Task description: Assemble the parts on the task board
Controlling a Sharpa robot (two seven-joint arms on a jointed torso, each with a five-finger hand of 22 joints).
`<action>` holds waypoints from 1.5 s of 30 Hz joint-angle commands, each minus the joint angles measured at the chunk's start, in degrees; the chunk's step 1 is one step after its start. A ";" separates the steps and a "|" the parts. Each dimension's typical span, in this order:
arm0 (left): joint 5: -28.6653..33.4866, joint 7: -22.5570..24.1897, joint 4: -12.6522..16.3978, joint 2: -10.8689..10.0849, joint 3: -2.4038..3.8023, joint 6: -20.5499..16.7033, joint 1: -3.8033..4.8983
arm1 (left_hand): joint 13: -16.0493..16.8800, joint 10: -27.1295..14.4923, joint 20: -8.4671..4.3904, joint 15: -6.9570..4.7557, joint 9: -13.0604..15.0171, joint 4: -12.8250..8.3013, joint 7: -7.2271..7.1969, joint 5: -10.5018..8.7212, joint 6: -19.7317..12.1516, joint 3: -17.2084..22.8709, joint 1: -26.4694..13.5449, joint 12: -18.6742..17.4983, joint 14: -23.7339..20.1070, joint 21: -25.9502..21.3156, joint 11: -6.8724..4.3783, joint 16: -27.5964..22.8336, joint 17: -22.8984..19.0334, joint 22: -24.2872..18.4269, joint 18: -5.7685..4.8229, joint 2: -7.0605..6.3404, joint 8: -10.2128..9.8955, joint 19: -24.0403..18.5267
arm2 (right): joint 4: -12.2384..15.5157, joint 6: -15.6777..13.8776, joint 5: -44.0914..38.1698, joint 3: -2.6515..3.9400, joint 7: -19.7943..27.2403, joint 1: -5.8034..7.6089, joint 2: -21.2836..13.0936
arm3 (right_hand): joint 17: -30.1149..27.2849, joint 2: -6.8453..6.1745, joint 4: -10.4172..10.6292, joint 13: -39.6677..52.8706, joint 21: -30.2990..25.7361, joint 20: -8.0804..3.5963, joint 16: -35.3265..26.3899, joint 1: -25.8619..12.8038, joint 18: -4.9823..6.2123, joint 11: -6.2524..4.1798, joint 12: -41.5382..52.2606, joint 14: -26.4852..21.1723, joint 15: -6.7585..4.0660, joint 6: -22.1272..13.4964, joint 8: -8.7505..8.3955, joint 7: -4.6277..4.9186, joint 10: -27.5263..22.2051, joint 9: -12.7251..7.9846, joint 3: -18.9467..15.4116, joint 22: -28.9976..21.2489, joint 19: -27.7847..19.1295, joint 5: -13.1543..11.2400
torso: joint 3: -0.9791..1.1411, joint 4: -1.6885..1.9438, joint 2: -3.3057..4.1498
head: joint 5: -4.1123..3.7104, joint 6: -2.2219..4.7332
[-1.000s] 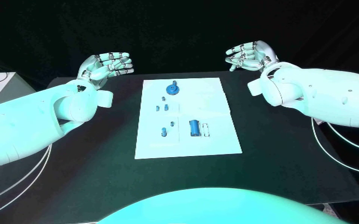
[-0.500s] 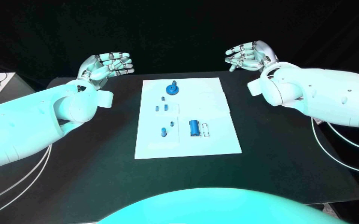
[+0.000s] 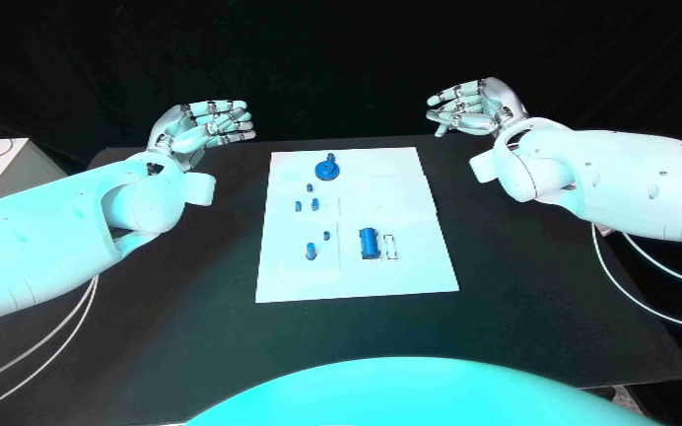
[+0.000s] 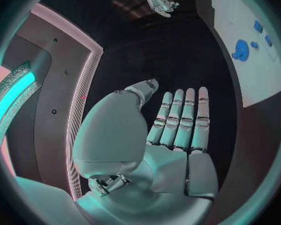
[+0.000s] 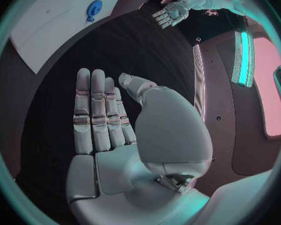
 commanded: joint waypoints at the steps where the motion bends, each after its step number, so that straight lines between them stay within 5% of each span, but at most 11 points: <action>1: 0.29 0.86 0.18 0.01 0.04 0.98 0.01 | 0.05 0.38 -0.04 0.12 -0.08 -0.08 0.27 -0.05 0.27 0.00 0.68 0.33 0.43 -0.22 0.01 -0.02 -0.08 -0.10 0.22 -0.10 0.18 0.30 | 0.19 0.93 -2.26 0.03 -0.21 0.01 -0.10 | 0.06 0.48 -0.15 -0.25 0.16 -0.12 -0.28 0.19 0.74 -0.14 -0.12 1.02 -0.10 0.63 -0.27 -0.06 0.78 -0.08 -0.56 -0.14 0.94 -0.01 | 0.02 0.04 0.02 | -0.11 0.00; 32: 0.29 0.81 0.63 -0.40 0.03 1.10 0.00 | 0.04 0.54 -0.05 0.05 -0.16 -0.07 0.37 -0.04 0.38 0.03 0.71 0.36 0.69 -0.24 -0.04 0.07 -0.08 -0.15 0.23 -0.11 0.23 0.42 | 1.86 1.77 -12.31 0.02 -4.34 0.00 -1.32 | 6.75 -0.18 -0.29 4.20 5.56 -3.02 5.35 -0.37 0.66 -2.87 4.33 10.18 -3.08 3.30 -1.27 -1.97 8.44 -0.91 -2.71 1.02 8.36 -0.09 | 0.01 0.05 0.05 | -0.42 0.00; 45: 0.29 0.82 0.69 -0.49 0.03 1.15 0.00 | 0.03 0.60 -0.06 0.03 -0.19 -0.05 0.39 -0.03 0.43 0.04 0.70 0.36 0.77 -0.25 -0.06 0.10 -0.08 -0.17 0.23 -0.09 0.25 0.46 | 1.95 2.19 -13.56 0.02 -5.32 0.00 -1.48 | 18.10 -0.58 0.52 17.70 16.86 -3.98 20.09 -0.78 -0.16 -3.67 13.35 10.59 -3.92 4.18 -2.11 -2.66 6.71 -1.08 -2.92 9.51 9.82 -0.27 | 0.01 0.01 0.03 | -0.42 0.00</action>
